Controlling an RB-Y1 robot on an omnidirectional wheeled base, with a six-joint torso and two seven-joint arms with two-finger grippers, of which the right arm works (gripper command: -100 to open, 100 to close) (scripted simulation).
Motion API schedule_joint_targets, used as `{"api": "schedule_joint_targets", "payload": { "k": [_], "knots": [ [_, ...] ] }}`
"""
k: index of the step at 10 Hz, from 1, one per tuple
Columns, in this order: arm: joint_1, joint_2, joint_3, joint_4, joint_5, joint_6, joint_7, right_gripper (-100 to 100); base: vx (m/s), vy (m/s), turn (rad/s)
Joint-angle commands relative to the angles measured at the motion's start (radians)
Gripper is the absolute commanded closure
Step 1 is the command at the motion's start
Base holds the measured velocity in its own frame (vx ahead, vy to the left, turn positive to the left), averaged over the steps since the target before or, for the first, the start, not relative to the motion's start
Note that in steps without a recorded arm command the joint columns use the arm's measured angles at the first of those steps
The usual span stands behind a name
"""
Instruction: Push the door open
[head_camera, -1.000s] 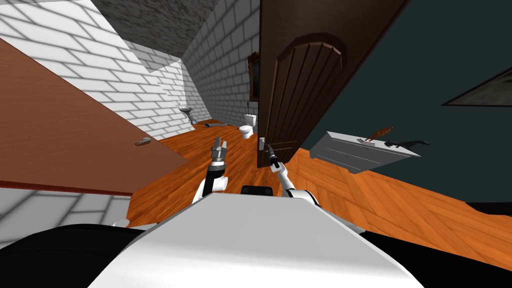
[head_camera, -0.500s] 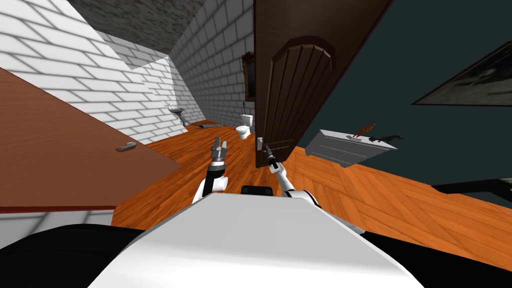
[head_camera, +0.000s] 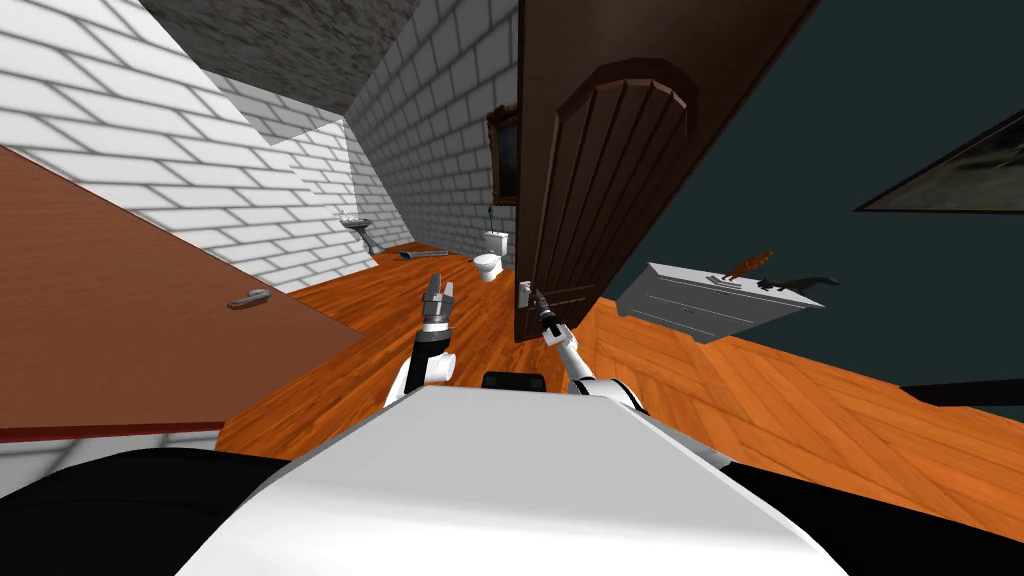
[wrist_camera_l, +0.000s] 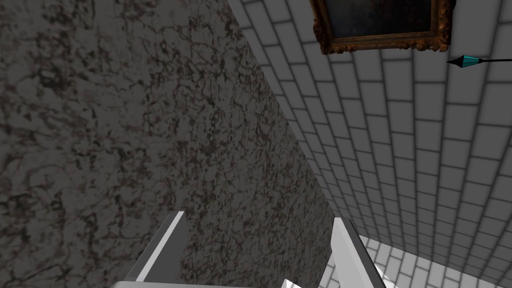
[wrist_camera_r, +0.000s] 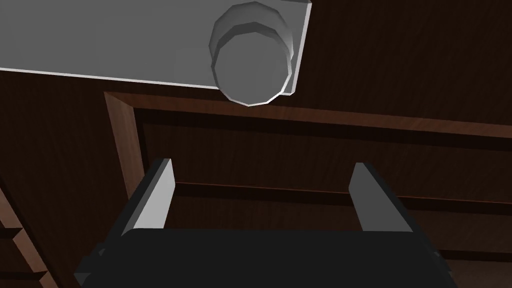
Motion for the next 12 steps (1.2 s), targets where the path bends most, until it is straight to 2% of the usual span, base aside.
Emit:
{"api": "schedule_joint_targets", "payload": {
  "k": [1,3,4,5,10,11,12],
  "knots": [
    [0.000,0.007,-0.002,-0.004,-0.002,0.005,0.002,-100,0.248,0.085,0.028],
    [-0.003,0.048,-0.007,-0.002,-0.004,0.007,0.007,-100,0.239,0.081,0.024],
    [-0.001,0.039,-0.006,-0.003,-0.003,0.007,0.008,-100,0.093,0.033,0.005],
    [-0.001,0.039,-0.006,-0.003,-0.003,0.007,0.008,100,0.000,0.000,0.000],
    [-0.001,0.039,-0.006,-0.003,-0.003,0.007,0.008,100,-0.021,-0.007,0.002],
    [0.002,0.015,-0.021,-0.003,-0.010,0.009,0.016,100,0.072,0.072,-0.029],
    [0.002,0.010,-0.025,-0.003,-0.012,0.009,0.017,100,0.115,0.112,-0.048]
  ]
}}
